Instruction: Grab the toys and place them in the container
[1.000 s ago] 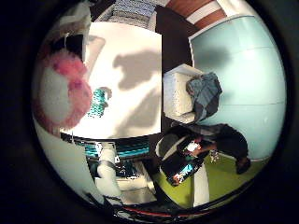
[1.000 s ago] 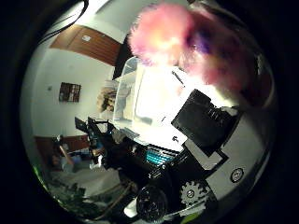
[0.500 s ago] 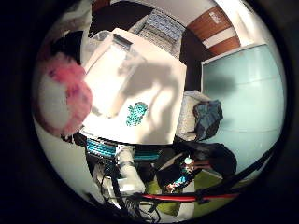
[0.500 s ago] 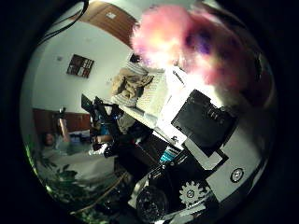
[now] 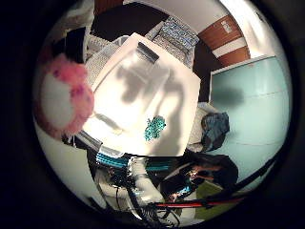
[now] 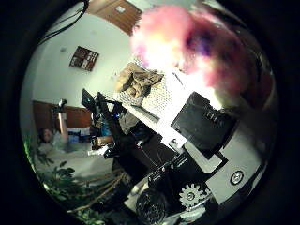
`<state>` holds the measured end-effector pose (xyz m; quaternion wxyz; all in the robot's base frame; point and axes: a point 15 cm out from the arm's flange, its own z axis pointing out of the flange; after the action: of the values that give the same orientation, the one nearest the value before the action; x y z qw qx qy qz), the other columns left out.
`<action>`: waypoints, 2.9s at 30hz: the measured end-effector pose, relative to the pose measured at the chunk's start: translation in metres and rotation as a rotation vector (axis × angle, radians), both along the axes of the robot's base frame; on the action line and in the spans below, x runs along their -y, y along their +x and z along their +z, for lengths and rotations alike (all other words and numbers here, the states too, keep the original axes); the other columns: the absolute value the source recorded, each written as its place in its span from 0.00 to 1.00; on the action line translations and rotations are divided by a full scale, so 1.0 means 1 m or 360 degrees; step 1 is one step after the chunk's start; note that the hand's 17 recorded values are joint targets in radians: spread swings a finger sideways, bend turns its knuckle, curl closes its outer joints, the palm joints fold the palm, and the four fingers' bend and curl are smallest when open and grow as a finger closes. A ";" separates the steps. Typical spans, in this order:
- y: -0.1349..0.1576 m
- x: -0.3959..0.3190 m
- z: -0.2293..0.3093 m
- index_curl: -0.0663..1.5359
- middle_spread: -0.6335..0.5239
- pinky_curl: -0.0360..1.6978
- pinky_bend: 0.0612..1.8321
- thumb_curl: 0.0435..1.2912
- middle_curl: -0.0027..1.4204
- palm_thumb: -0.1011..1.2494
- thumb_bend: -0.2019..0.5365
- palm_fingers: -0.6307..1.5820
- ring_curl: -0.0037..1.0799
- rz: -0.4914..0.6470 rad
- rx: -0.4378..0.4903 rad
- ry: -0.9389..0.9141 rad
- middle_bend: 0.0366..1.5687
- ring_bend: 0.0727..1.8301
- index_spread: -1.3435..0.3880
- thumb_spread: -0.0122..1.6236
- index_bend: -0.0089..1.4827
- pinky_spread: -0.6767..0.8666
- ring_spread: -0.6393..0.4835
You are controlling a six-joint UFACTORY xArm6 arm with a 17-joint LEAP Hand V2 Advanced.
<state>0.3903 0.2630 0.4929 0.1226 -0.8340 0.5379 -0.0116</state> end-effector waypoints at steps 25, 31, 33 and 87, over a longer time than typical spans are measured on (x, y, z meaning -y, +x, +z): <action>0.003 0.139 -0.013 0.21 0.57 0.26 0.24 0.22 0.22 0.49 0.24 0.31 0.25 -0.0176 -0.0113 -0.0115 0.14 0.21 0.56 0.67 0.11 0.70 0.72; -0.008 0.218 -0.040 0.21 0.61 0.23 0.23 0.21 0.23 0.49 0.24 0.36 0.25 -0.0379 -0.0139 -0.0122 0.14 0.23 0.62 0.67 0.11 0.70 0.72; -0.009 0.243 -0.054 0.21 0.62 0.23 0.23 0.22 0.23 0.49 0.24 0.38 0.24 -0.0478 -0.0131 -0.0114 0.14 0.24 0.65 0.68 0.11 0.70 0.71; -0.063 0.328 -0.322 0.20 0.72 0.19 0.25 0.20 0.24 0.42 0.24 0.34 0.22 -0.1167 -0.0551 0.0089 0.12 0.18 0.73 0.68 0.11 0.72 0.77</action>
<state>0.3277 -0.0646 0.1709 0.0406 -0.5729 0.8124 0.1006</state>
